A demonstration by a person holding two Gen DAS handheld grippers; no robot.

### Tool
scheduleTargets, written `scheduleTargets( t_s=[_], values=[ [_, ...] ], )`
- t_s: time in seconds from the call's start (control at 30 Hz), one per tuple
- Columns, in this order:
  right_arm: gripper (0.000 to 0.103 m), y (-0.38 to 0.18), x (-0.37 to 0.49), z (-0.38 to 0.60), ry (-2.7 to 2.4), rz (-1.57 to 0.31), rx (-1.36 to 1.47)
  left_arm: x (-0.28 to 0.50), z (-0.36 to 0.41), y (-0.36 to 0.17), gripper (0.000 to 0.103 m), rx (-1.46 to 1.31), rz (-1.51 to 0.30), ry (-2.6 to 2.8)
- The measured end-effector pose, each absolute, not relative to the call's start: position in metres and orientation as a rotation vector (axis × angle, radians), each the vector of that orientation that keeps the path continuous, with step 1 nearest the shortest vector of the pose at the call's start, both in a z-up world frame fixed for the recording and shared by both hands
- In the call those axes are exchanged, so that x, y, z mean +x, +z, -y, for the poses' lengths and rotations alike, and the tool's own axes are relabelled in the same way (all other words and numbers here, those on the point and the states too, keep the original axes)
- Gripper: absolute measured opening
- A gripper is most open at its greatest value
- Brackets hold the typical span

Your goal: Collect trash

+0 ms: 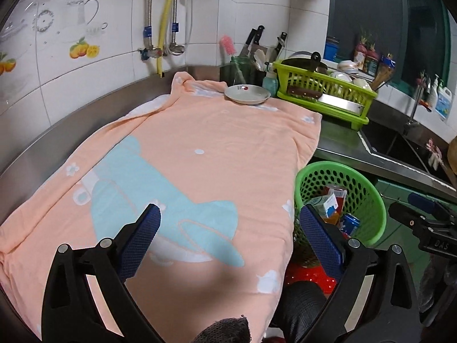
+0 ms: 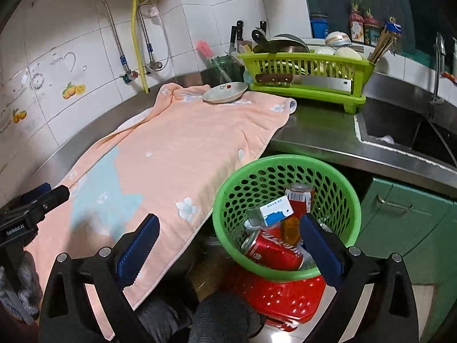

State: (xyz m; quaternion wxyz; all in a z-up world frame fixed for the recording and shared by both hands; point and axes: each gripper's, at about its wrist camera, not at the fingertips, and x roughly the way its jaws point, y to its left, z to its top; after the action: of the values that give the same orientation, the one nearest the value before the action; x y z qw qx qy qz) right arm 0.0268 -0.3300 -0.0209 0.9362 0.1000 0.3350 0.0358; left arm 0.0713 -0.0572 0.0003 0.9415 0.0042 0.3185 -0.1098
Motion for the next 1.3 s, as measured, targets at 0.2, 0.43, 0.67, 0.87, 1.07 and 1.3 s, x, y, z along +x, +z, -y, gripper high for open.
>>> scheduleTargets(
  t_s=[0.2, 0.43, 0.67, 0.87, 1.07, 1.3],
  values=[
    [0.095, -0.015, 0.020, 0.330, 0.045, -0.659, 0.182, 0.062, 0.062, 0.003, 0.096, 0.028, -0.625, -0.236],
    [0.095, -0.015, 0.015, 0.334, 0.038, -0.656, 0.194, 0.059, 0.064, 0.002, 0.096, 0.019, -0.631, -0.243],
    [0.095, -0.013, 0.009, 0.338, 0.024, -0.643, 0.200, 0.058, 0.066, 0.000, 0.096, 0.013, -0.636, -0.251],
    [0.095, -0.013, 0.008, 0.337, 0.024, -0.643, 0.201, 0.057, 0.068, -0.001, 0.096, 0.012, -0.640, -0.253],
    [0.095, -0.013, 0.008, 0.335, 0.022, -0.641, 0.204, 0.058, 0.069, -0.001, 0.096, 0.008, -0.643, -0.252],
    [0.095, -0.013, 0.007, 0.331, 0.020, -0.642, 0.197, 0.058, 0.069, -0.001, 0.096, 0.003, -0.639, -0.250]
  ],
)
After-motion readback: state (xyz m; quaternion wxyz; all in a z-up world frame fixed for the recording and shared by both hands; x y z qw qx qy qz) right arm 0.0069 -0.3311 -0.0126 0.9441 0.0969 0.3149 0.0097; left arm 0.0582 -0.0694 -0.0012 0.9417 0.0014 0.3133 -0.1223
